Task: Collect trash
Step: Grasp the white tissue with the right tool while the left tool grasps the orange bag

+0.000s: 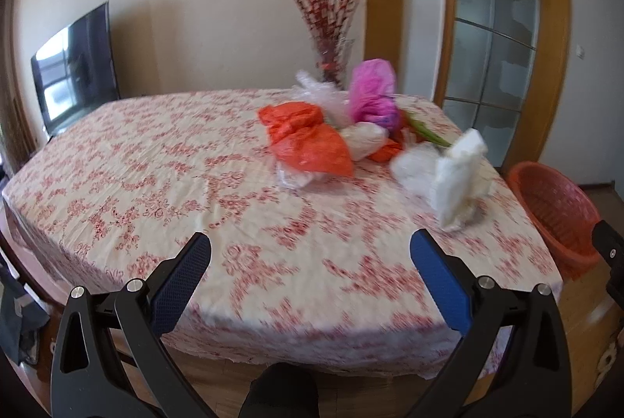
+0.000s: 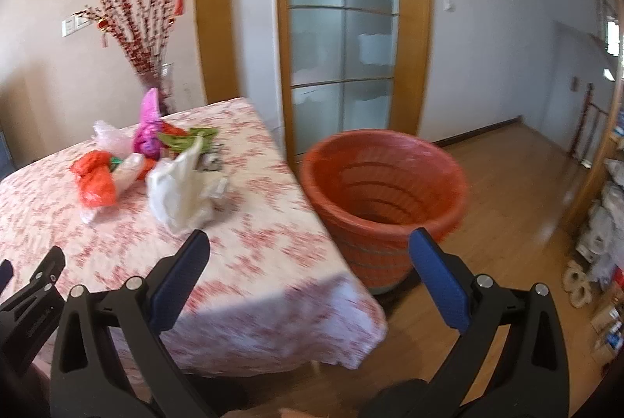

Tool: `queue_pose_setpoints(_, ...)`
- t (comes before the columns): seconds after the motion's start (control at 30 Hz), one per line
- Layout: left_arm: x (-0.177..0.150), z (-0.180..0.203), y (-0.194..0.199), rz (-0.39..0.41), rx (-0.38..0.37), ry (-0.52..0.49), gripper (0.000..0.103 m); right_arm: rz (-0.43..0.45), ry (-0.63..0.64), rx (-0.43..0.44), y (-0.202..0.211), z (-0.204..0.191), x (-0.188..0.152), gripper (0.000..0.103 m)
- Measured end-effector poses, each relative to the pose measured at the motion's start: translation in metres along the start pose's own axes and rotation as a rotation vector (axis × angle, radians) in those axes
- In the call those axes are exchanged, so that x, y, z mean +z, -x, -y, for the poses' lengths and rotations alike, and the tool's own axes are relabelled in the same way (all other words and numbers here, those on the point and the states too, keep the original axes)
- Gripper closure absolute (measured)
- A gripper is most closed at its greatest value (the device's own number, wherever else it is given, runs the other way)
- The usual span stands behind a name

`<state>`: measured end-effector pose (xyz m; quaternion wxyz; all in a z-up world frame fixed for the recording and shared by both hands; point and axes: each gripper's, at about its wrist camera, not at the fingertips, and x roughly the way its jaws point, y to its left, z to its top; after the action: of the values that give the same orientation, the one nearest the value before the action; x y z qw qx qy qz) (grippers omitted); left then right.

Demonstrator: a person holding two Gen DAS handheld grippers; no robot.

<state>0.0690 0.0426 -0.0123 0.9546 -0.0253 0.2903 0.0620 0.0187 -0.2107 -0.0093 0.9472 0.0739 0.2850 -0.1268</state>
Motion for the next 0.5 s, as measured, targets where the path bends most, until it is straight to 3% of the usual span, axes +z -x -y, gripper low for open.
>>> queue_pose_setpoints(0.1,0.014,-0.018,-0.018,-0.024,-0.009,0.041,0.002,-0.007,-0.001,0.073,-0.019,-0.016,0.013,0.004)
queue_pose_setpoints(0.3,0.041,-0.057,-0.058,-0.079,0.074,0.1,0.002,-0.034,0.044,0.206,-0.061,-0.061,0.033,0.005)
queue_pose_setpoints(0.5,0.053,-0.083,-0.089,-0.122,0.102,0.115,0.002,-0.081,0.057,0.213,-0.109,-0.096,0.051,0.027)
